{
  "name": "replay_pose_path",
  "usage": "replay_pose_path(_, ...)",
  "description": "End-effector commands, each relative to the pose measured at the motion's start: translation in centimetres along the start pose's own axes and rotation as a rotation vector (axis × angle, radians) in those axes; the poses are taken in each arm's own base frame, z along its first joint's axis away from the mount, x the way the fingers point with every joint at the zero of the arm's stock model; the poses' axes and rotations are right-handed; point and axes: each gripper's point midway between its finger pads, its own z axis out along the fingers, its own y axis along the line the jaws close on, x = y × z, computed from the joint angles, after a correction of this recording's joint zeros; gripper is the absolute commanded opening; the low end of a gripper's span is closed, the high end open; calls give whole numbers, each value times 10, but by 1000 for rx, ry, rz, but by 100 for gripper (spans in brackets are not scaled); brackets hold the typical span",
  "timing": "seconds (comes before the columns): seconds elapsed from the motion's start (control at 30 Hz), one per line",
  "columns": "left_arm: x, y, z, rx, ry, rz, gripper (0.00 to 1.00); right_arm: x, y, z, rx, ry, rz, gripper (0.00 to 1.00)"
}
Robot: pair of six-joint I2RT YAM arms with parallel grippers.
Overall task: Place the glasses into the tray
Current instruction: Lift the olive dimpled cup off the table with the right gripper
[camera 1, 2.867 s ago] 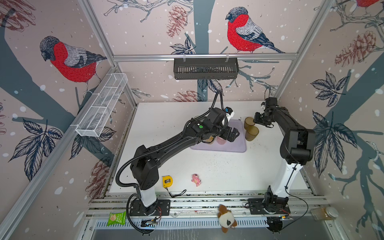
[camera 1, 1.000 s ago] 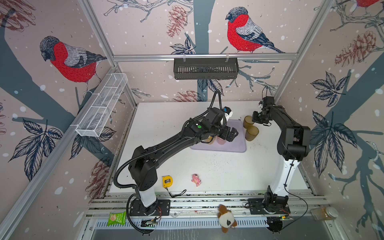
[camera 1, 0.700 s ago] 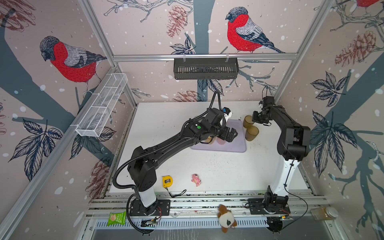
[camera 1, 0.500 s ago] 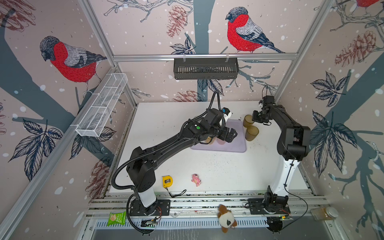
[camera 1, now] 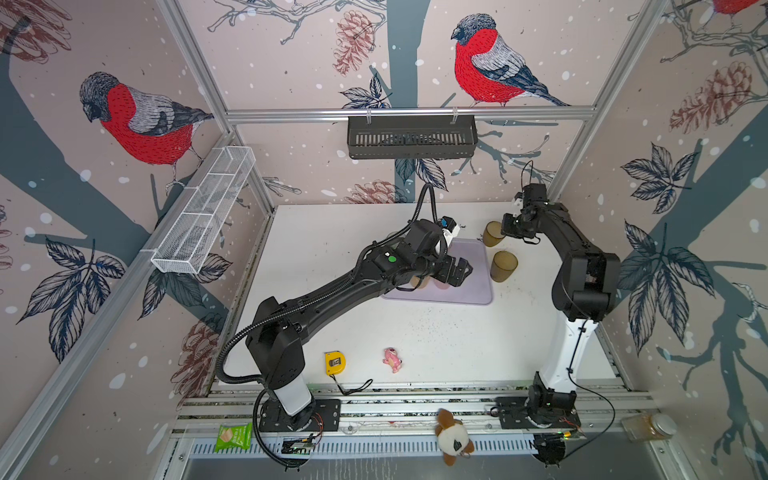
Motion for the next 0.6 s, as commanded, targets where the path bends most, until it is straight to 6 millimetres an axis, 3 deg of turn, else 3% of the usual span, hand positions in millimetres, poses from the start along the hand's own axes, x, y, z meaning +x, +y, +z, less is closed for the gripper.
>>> replay_pose_path(0.0,-9,-2,-4,6,-41,-1,97,-1,9,-3,-5,3,-22,1)
replay_pose_path(0.33,-3,2,-12,-11,-53,-26,97,-4,51,-5,-5,4,-107,1)
replay_pose_path(0.57,4,11,-15,-59,-45,-49,97,6,72,-2,-16,24,-140,1)
